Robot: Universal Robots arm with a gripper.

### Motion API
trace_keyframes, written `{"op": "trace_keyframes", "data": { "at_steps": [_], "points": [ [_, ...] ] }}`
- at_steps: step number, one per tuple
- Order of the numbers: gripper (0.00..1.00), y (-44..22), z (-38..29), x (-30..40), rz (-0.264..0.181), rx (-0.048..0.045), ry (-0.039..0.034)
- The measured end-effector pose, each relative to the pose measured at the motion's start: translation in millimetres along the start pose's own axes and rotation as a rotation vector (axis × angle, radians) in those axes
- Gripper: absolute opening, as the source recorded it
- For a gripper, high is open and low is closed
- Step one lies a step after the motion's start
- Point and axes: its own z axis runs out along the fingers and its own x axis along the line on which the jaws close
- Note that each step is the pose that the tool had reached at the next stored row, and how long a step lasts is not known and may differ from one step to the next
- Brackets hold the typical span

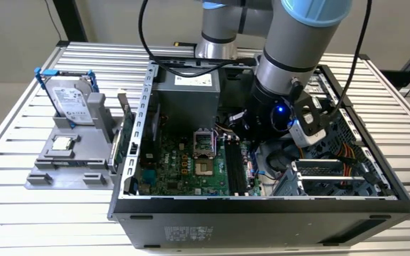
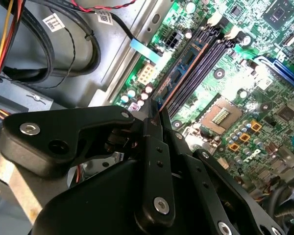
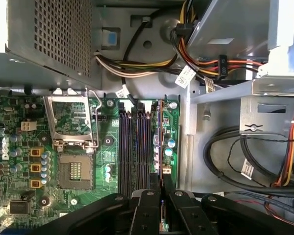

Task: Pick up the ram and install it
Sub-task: 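Insert the ram into the slot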

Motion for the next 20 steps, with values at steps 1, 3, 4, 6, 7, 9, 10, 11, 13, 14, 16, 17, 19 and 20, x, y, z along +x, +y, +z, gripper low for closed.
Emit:
{"op": "trace_keyframes", "data": {
  "at_steps": [1,3,4,6,7,9,10,11,13,14,16,17,19,20],
  "points": [
    [0.0,-0.3,0.8,0.0,0.0,0.0,0.0],
    [0.0,-0.8,2.1,0.1,0.0,0.0001,0.0],
    [0.0,-1.1,2.7,0.1,0.0,-0.0001,0.0],
    [0.0,-1.9,4.0,0.1,0.0,-0.0001,0.0],
    [0.0,-2.3,4.8,0.1,0.0,0.0,0.0],
    [0.0,-3.4,5.8,0.1,0.0,0.0,0.0],
    [0.0,-4.1,6.2,0.2,0.0,-0.0001,0.0],
    [0.0,-4.9,6.6,0.4,0.0,0.0,0.0],
    [0.0,-6.4,7.0,0.7,0.0,0.0,0.0],
    [0.0,-6.9,7.3,0.9,0.0,0.0,0.0],
    [0.0,-7.8,7.8,1.0,-0.001,0.0001,0.0],
    [0.0,-8.2,8.1,1.3,-0.001,0.0002,0.0],
    [0.0,-9.7,8.4,1.9,-0.002,0.0003,0.0],
    [0.0,-12.1,8.9,2.4,-0.004,0.0003,0.0]
  ]
}}
